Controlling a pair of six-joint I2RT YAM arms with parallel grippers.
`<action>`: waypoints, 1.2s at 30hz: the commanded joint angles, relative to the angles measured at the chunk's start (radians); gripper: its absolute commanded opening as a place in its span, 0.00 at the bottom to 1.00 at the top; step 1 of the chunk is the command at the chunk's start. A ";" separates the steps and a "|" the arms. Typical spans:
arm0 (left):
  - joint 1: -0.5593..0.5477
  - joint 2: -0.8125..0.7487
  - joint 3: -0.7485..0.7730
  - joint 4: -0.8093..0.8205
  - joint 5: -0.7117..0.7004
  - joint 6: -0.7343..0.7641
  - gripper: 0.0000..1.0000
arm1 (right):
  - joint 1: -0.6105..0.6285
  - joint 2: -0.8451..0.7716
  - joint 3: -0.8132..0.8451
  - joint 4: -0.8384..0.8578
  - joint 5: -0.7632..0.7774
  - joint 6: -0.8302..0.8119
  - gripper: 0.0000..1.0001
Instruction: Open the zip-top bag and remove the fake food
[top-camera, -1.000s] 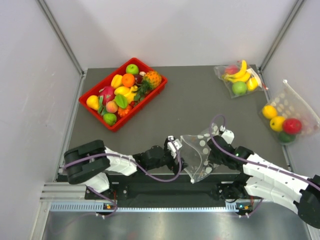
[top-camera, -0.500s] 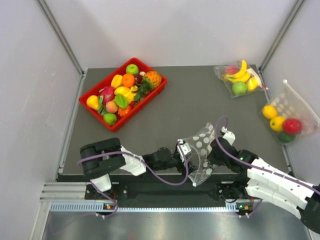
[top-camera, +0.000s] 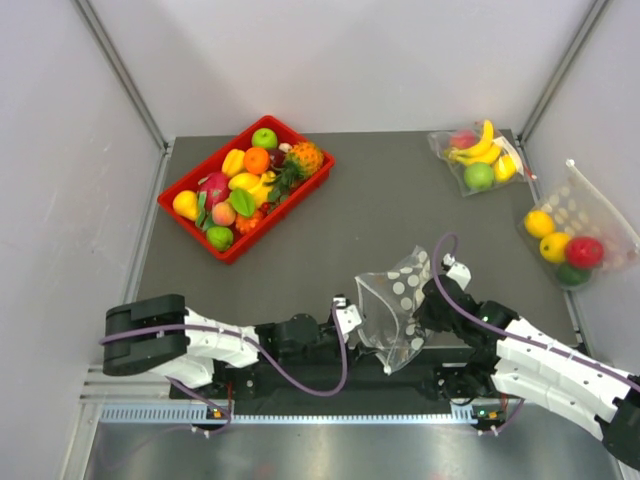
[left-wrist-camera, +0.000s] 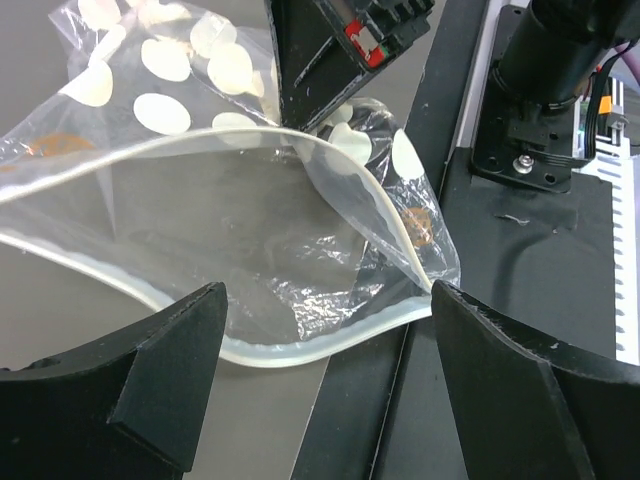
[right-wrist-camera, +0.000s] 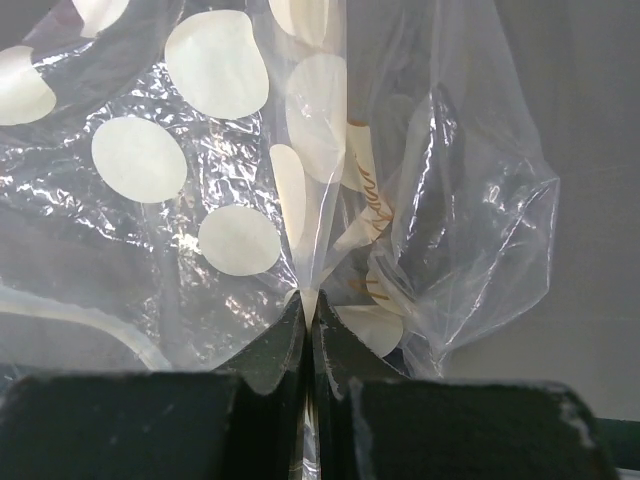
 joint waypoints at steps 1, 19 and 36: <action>-0.007 -0.043 0.000 0.014 0.027 0.031 0.87 | 0.017 -0.004 0.005 0.043 -0.016 0.009 0.00; 0.030 0.256 0.128 0.178 0.019 0.137 0.88 | 0.020 -0.079 0.012 0.000 -0.038 0.003 0.00; 0.042 0.457 0.159 0.483 0.146 0.067 0.89 | 0.024 -0.053 -0.027 0.032 -0.049 0.020 0.00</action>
